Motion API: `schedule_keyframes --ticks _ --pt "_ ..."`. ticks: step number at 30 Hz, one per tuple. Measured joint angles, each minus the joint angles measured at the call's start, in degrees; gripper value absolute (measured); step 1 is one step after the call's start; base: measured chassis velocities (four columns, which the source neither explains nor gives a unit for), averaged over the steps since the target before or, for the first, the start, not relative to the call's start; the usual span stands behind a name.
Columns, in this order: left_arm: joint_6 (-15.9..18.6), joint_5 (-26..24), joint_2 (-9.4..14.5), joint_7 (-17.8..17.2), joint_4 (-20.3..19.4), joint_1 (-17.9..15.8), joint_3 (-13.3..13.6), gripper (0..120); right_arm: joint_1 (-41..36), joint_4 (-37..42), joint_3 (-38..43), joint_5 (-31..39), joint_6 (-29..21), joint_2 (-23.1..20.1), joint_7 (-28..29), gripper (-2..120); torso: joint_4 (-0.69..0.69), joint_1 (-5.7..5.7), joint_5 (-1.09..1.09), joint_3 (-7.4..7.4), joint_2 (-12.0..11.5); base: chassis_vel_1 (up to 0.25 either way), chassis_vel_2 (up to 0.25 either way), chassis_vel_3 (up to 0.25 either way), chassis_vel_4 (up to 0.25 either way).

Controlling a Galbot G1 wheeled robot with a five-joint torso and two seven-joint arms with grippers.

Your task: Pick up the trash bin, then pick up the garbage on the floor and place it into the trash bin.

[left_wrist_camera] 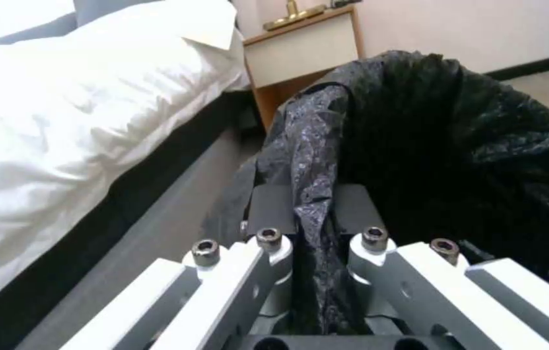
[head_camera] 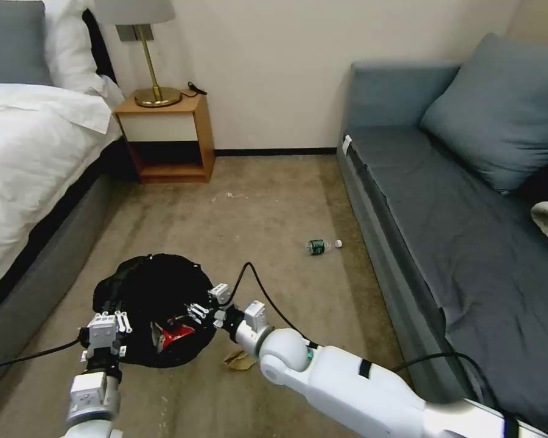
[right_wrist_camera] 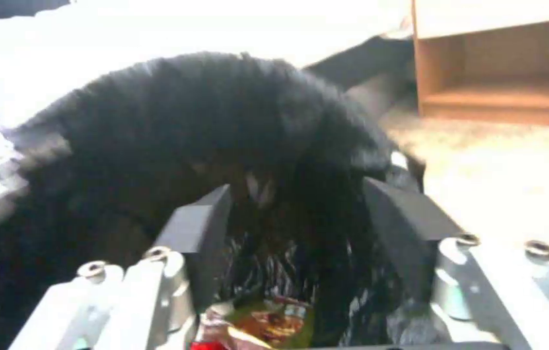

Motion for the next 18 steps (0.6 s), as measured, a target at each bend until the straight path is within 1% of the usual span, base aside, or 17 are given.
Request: schedule_keyframes --ticks 1,2,3,4,5,6,7,9,10,11,12,13,14,15,17,18 --pt "0.0 -0.1 0.1 0.0 0.0 0.0 -0.1 7 -0.5 1.7 1.5 0.1 0.0 -1.2 -0.8 65 -0.01 0.00 0.01 0.00 0.0 0.000 0.000 0.000 0.000" --pt "0.0 -0.1 0.1 0.0 0.0 0.0 -0.1 7 -0.5 1.7 1.5 0.1 0.0 -1.2 -0.8 65 -0.01 0.00 0.01 0.00 0.0 0.000 0.000 0.000 0.000" --pt "0.0 -0.2 0.2 0.0 0.1 0.0 -0.1 7 -1.0 3.1 2.9 -0.1 0.0 -2.2 -1.5 70 0.00 0.00 0.00 0.00 0.0 0.000 0.000 0.000 0.000" --pt "0.1 -0.3 0.4 0.0 0.3 0.0 -0.1 7 -2.2 5.1 5.7 -2.8 -0.3 -3.8 -1.9 77 0.00 0.00 0.00 0.00 0.0 0.000 0.000 0.000 0.000" --pt "0.1 -0.3 0.4 0.0 0.3 0.0 -0.1 7 -2.2 5.1 5.7 -2.8 -0.3 -3.8 -1.9 77 0.00 0.00 0.00 0.00 0.0 0.000 0.000 0.000 0.000" --pt "0.1 -0.3 0.4 0.0 0.4 -0.1 -0.2 7 -3.4 6.1 7.8 -7.3 -1.5 -4.6 -0.3 80 0.00 0.00 0.00 0.00 0.0 0.000 0.000 0.000 0.000" --pt "0.0 -0.4 0.5 0.0 0.7 -0.1 -0.3 7 -5.7 6.9 10.9 -15.5 -2.4 -5.3 2.9 85 -0.01 0.00 0.00 0.00 0.0 0.000 0.000 0.000 0.000" --pt "0.0 -0.5 0.7 0.0 1.1 -0.2 -0.5 7 -9.1 8.0 14.5 -22.2 -2.8 -6.1 4.3 93 -0.02 0.00 0.01 0.00 0.0 0.000 0.000 0.000 0.000" --pt "0.0 -0.5 0.7 0.0 1.1 -0.2 -0.5 7 -9.1 8.0 14.5 -22.2 -2.8 -6.1 4.3 93 -0.02 0.00 0.01 0.00 0.0 0.000 0.000 0.000 0.000" --pt "-0.2 -0.5 0.9 0.0 1.8 -0.4 -0.7 7 -12.2 9.5 17.3 -24.9 -4.3 -7.0 3.8 97 -0.02 0.00 0.01 0.00 0.0 0.000 0.000 0.000 0.000" --pt "-0.3 -0.6 1.1 0.0 2.3 -0.5 -0.9 7 -14.8 10.6 19.7 -25.8 -6.0 -7.9 2.8 99 -0.02 0.00 0.00 -0.01 0.0 0.000 0.000 0.000 0.000" --pt "-0.4 -0.8 1.3 0.0 2.7 -0.7 -1.1 7 -17.1 11.1 21.6 -26.2 -7.3 -8.7 1.8 99 -0.02 0.00 -0.01 0.00 0.0 0.000 0.000 0.000 0.000" --pt "-0.4 -0.8 1.3 0.0 2.7 -0.7 -1.1 7 -17.1 11.1 21.6 -26.2 -7.3 -8.7 1.8 99 -0.02 0.00 -0.01 0.00 0.0 0.000 0.000 0.000 0.000" --pt "-0.5 -1.0 1.5 -0.1 2.9 -0.8 -1.2 7 -19.0 11.3 23.2 -26.2 -7.9 -9.4 1.6 100 -0.02 0.00 -0.01 0.00 0.0 0.000 0.000 0.000 0.000" --pt "-0.5 -1.2 1.7 -0.1 3.2 -1.0 -1.4 7 -21.6 11.5 25.4 -26.2 -8.3 -9.5 3.0 100 -0.02 0.00 0.00 0.00 0.0 0.000 0.000 0.000 0.000" --pt "-0.6 -1.3 1.7 -0.2 3.4 -1.1 -1.5 7 -23.6 11.7 27.7 -26.5 -8.4 -8.6 4.9 100 -0.02 0.00 0.00 -0.01 0.0 0.000 0.000 0.000 0.000"
